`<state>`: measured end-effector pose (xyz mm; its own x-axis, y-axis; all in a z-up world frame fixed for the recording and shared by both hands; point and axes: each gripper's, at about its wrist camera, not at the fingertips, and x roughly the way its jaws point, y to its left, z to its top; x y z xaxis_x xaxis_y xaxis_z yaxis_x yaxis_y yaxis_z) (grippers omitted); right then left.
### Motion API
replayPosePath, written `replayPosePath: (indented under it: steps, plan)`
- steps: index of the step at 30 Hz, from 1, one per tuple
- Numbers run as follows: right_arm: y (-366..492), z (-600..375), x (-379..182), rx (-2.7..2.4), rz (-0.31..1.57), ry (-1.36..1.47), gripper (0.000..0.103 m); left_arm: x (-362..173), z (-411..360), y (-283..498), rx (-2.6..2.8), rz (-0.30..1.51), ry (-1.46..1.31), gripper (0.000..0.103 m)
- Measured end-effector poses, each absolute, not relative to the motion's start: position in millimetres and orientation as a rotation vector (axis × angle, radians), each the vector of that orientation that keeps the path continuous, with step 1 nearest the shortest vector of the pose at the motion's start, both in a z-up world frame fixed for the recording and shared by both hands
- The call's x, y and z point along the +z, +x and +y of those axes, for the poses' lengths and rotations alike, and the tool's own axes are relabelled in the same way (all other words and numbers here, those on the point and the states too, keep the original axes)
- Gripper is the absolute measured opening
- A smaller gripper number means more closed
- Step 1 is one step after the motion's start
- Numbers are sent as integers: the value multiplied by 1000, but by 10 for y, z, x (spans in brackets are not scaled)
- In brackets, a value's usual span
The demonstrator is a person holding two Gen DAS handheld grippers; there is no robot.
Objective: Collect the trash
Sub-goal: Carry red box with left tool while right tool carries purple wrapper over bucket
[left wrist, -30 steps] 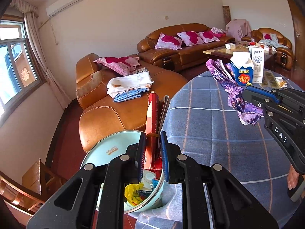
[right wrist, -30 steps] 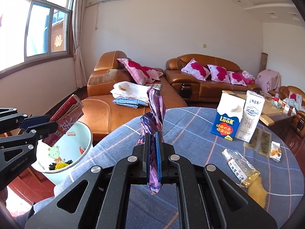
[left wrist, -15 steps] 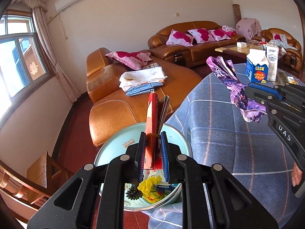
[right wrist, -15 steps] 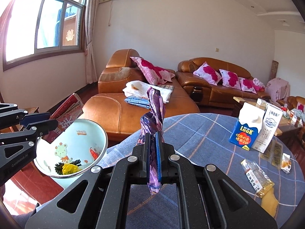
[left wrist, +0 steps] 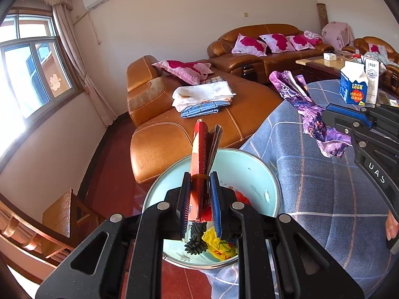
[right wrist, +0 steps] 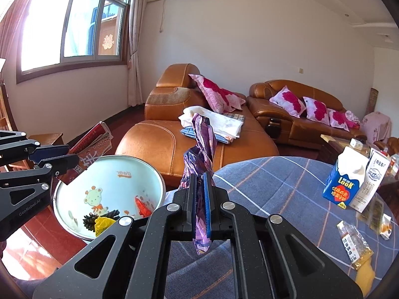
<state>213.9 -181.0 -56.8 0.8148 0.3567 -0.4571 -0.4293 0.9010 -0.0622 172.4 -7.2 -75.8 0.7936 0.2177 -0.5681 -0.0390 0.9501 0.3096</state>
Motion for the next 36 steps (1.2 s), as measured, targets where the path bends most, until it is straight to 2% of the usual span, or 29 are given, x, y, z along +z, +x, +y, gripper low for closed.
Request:
replayPosePath:
  steps: [36]
  plan:
    - [2133, -1412, -588, 552, 446, -231, 6, -837, 199, 1782, 234, 674, 295, 16]
